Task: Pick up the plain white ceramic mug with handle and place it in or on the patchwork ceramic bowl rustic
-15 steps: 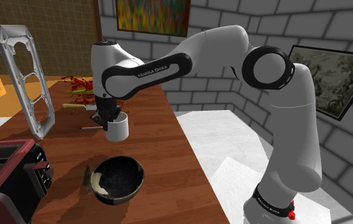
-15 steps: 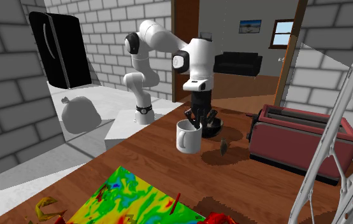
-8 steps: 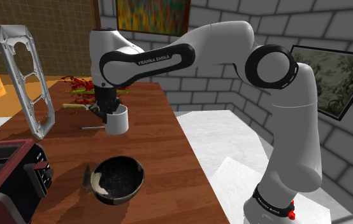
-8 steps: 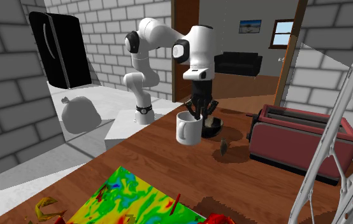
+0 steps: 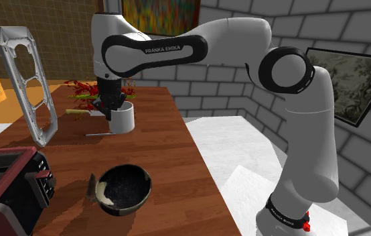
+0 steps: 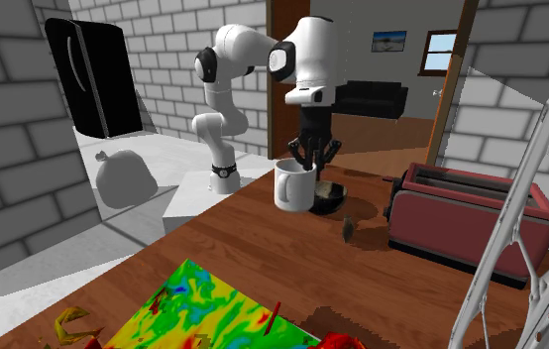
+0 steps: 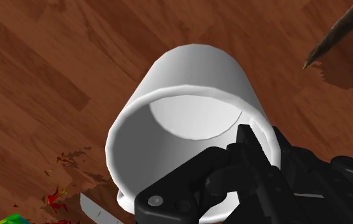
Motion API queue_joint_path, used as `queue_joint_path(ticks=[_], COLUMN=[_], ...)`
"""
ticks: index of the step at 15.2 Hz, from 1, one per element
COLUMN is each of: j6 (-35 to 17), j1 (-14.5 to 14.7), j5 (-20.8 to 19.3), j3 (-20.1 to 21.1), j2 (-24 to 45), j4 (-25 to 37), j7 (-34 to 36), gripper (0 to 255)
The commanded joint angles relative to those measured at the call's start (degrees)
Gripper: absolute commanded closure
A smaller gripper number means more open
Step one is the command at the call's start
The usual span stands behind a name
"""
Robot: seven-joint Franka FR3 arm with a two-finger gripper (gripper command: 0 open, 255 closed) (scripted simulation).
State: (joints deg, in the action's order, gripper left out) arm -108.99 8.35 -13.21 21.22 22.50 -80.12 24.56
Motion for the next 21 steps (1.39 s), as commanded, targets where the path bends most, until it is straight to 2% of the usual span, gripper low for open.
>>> queue_joint_path(ticks=[1, 2, 11, 19, 21], j6=[1.5, 1.9, 0.0, 1.0, -0.5], j1=[0.1, 0.1, 3.7, 8.2, 8.2], j5=[0.1, 0.1, 2.3, 3.8, 3.7], j3=[0.0, 0.1, 3.6, 7.6, 7.6], j2=[-0.1, -0.1, -11.4, -18.0, -18.0], j4=[1.5, 1.8, -11.7, -17.7, -19.3], j7=[-0.3, -0.3, 8.1, 16.6, 16.8], gripper=[255, 255, 255, 255, 255])
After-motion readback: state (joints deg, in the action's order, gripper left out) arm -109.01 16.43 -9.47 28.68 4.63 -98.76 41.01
